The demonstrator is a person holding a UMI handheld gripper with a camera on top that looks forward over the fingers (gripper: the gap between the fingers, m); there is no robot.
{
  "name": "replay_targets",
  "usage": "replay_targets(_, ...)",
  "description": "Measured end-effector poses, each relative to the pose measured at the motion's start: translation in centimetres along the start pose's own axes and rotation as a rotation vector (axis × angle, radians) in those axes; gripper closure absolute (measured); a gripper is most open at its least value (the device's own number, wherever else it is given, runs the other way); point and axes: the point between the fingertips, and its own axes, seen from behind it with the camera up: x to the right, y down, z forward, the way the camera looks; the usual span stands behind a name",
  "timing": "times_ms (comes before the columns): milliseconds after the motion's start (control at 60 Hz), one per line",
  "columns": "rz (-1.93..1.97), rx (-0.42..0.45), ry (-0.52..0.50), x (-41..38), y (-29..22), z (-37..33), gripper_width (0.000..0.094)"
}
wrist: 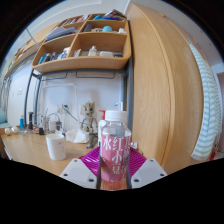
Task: Pour water
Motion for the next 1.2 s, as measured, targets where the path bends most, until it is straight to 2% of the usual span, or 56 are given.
replay_targets(167,-0.028,0.023,0.004,-0.1,-0.3,-0.1,0.0611)
replay_targets(300,-0.122,0.001,0.030,-0.4,-0.6,0.1,0.0612)
replay_targets(533,-0.673,-0.029,0.103,-1.5,-4.7,3.7,0.0609)
replay_targets(650,-0.975,-0.026,0.091,-4.0,-6.2,6.2,0.0608)
replay_targets(950,-1.677,0.064,0.033,-10.9,-7.4,10.2,0.0608)
replay_targets(1200,-2.132,0.149,-0.006,-14.6,-7.7,10.8,0.0611)
